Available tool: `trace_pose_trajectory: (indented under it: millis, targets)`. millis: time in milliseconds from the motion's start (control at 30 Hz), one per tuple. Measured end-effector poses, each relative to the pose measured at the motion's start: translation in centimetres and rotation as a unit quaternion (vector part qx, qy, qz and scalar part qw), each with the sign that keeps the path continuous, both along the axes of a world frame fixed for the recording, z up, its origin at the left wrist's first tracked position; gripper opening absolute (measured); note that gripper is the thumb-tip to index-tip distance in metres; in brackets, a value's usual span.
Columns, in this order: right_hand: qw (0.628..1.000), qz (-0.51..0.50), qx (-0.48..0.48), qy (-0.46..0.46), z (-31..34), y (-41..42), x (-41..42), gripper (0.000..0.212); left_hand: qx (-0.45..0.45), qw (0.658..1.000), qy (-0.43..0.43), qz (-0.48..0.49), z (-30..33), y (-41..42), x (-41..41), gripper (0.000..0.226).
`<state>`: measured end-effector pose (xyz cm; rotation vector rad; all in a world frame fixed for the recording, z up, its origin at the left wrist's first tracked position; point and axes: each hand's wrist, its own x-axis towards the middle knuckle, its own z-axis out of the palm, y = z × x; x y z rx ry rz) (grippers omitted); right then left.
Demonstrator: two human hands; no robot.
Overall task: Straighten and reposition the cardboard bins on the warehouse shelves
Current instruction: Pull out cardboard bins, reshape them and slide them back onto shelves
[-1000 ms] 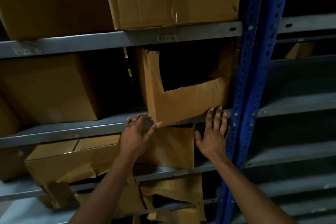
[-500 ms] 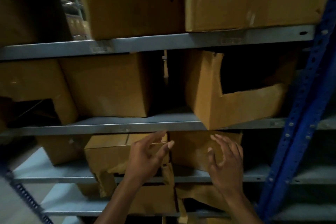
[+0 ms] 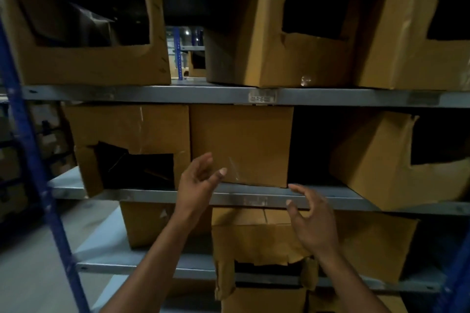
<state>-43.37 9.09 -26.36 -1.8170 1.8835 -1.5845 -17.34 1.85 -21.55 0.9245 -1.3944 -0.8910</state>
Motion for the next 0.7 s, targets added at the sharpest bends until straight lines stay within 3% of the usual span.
trace_pose_trajectory:
  millis: [133,200,533,700]
  targets:
    - [0.999,-0.007,0.030,-0.015,1.3,-4.8,0.3,0.049,0.056,0.996,0.060,-0.036,0.2,-4.9,0.0,0.089]
    - [0.999,-0.006,0.023,-0.030,1.8,-6.9,0.3,0.054,0.067,0.995,0.071,-0.034,-0.4,-6.2,0.7,0.086]
    - [0.988,-0.066,-0.094,-0.104,0.9,-12.8,1.4,0.060,0.047,0.991,0.126,0.009,-1.6,-9.7,6.6,0.095]
    - [0.977,-0.096,-0.109,-0.156,0.6,-13.4,2.0,0.074,0.098,0.980,0.157,-0.078,-2.4,-9.9,6.5,0.089]
